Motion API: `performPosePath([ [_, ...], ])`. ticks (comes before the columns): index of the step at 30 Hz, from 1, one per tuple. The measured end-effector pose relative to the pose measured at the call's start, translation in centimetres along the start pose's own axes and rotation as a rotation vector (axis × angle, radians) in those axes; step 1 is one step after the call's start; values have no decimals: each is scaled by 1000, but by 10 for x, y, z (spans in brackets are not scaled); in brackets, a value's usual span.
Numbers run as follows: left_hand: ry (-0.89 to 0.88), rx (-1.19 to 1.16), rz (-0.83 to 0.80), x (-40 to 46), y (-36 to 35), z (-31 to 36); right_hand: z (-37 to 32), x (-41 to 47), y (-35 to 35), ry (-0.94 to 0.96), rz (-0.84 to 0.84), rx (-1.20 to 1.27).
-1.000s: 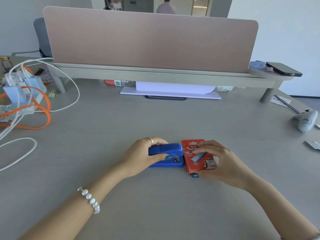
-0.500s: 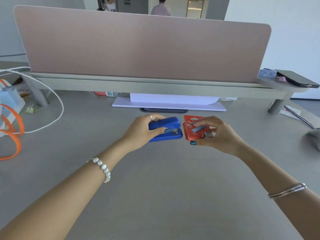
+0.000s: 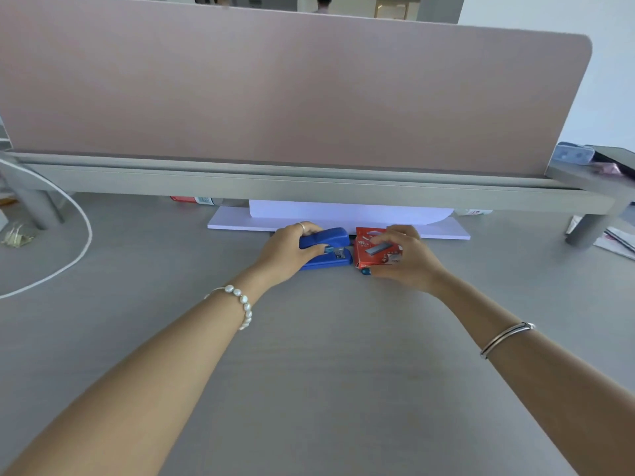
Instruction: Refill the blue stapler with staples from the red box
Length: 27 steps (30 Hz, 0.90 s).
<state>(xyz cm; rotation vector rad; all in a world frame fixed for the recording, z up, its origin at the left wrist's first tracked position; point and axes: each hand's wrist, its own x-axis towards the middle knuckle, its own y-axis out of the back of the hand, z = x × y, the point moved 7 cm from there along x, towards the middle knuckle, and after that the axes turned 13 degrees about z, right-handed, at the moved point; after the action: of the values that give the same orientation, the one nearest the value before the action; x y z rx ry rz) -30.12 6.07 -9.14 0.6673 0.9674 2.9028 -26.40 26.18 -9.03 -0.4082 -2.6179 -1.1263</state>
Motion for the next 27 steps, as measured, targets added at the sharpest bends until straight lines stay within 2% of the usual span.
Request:
performPosePath([
  [11, -73, 118, -56, 3, -1, 7, 0, -6, -10, 42, -123, -86],
  [15, -154, 339, -58, 2, 2, 22, 0, -15, -3, 31, -169, -219],
  [18, -170, 626, -118, -3, 2, 30, -16, -30, 14, 5, -134, -115],
  [20, -153, 709, -136, -11, 3, 37, -35, -41, 32, 25, -97, -34],
  [22, -133, 624, -93, -20, 9, 52, -56, -55, 56, 77, -68, 15],
  [24, -153, 417, 0, -34, 23, 87, -84, -73, 87, 146, 3, 80],
  [27, -277, 139, 186, -63, 68, 161, -131, -108, 149, 232, 174, 239],
])
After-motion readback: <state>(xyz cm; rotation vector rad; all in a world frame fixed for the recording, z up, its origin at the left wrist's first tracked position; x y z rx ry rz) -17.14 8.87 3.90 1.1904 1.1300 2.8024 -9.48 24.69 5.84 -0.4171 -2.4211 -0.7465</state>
